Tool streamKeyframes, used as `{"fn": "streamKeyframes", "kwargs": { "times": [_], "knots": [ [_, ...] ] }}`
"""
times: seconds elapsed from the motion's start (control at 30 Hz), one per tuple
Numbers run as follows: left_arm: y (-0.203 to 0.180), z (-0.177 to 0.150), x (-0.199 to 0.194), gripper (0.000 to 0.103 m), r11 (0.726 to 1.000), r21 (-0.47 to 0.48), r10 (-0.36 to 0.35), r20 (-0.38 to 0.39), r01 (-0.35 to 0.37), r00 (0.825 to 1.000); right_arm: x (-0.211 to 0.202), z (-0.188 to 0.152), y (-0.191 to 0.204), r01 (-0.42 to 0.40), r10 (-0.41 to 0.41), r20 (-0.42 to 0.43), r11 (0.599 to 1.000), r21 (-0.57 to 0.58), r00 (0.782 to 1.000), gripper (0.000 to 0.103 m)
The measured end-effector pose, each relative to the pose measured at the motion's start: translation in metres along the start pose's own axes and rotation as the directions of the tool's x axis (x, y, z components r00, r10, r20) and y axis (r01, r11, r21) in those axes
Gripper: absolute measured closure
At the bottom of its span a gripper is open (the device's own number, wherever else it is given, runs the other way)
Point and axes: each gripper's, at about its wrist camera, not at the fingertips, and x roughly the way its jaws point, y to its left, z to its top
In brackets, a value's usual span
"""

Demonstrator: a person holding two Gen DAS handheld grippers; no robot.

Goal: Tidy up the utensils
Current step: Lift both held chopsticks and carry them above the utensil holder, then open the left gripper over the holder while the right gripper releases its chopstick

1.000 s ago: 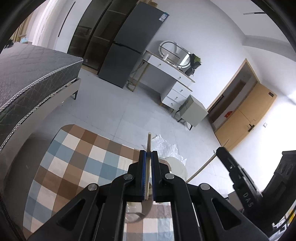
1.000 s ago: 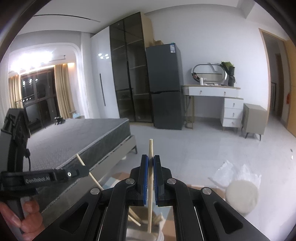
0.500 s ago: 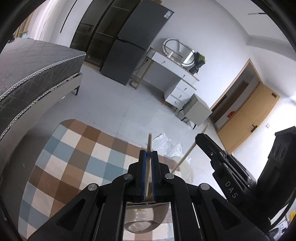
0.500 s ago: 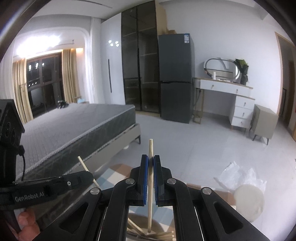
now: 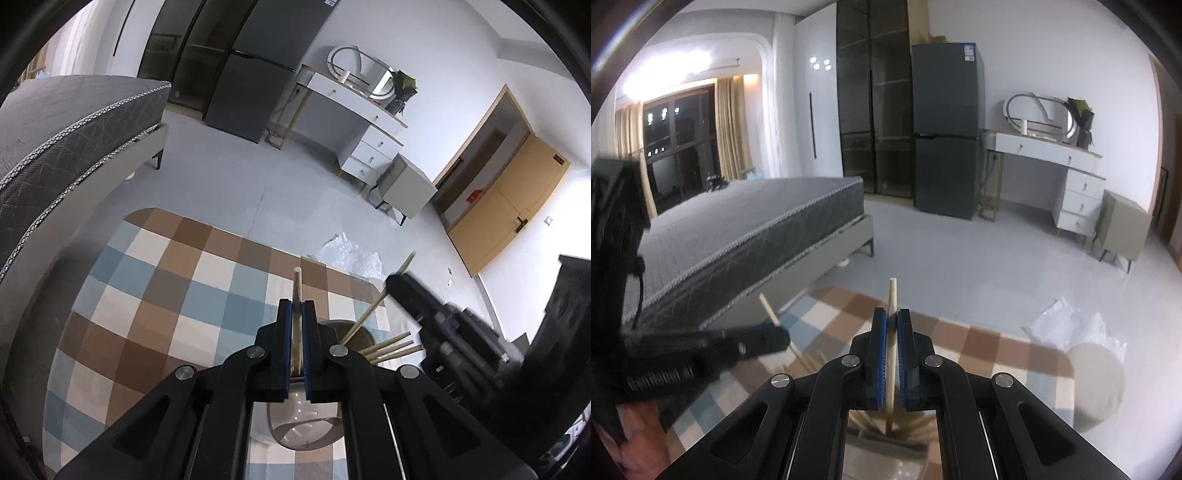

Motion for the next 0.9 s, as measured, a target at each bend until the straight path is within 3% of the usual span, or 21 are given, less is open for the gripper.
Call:
{"fn": "streamKeyframes", "kwargs": {
  "times": [0.13,0.3,0.53,0.6,0.7,0.77,0.9],
  "knots": [
    [-0.006,-0.001,-0.002,0.102,1.0,0.025,-0.009,-0.001,0.009,1.0,0.002,-0.011,-0.004,0.0,0.001,-0.033,1.0,0.017,0.999,0.098],
    [-0.004,-0.004,0.009,0.102,0.999,0.005,-0.054,-0.098,0.054,0.994,0.004,-0.02,-0.011,0.0,0.002,-0.073,1.0,0.027,0.997,0.098],
    [-0.015,-0.003,-0.002,0.102,0.998,0.042,-0.042,-0.13,0.048,0.991,-0.009,-0.034,-0.021,0.022,-0.015,-0.075,0.996,0.09,0.997,0.098],
    [-0.017,-0.003,-0.006,0.096,0.999,0.038,-0.026,-0.134,0.031,0.991,-0.017,-0.036,-0.025,0.042,-0.034,-0.069,0.993,0.112,0.997,0.094],
    [-0.019,-0.003,-0.014,0.068,0.999,0.038,-0.016,-0.119,0.021,0.993,-0.031,-0.039,-0.029,0.049,-0.042,-0.051,0.988,0.145,0.998,0.085],
    [-0.022,-0.004,-0.023,0.066,0.999,0.052,-0.003,-0.086,0.007,0.996,-0.043,-0.039,-0.031,0.073,-0.069,-0.032,0.984,0.163,0.997,0.062],
    [-0.03,-0.007,-0.035,0.063,0.997,0.08,0.006,-0.063,-0.001,0.998,-0.066,-0.037,-0.031,0.051,-0.055,0.014,0.979,0.198,0.998,0.056]
  ]
}}
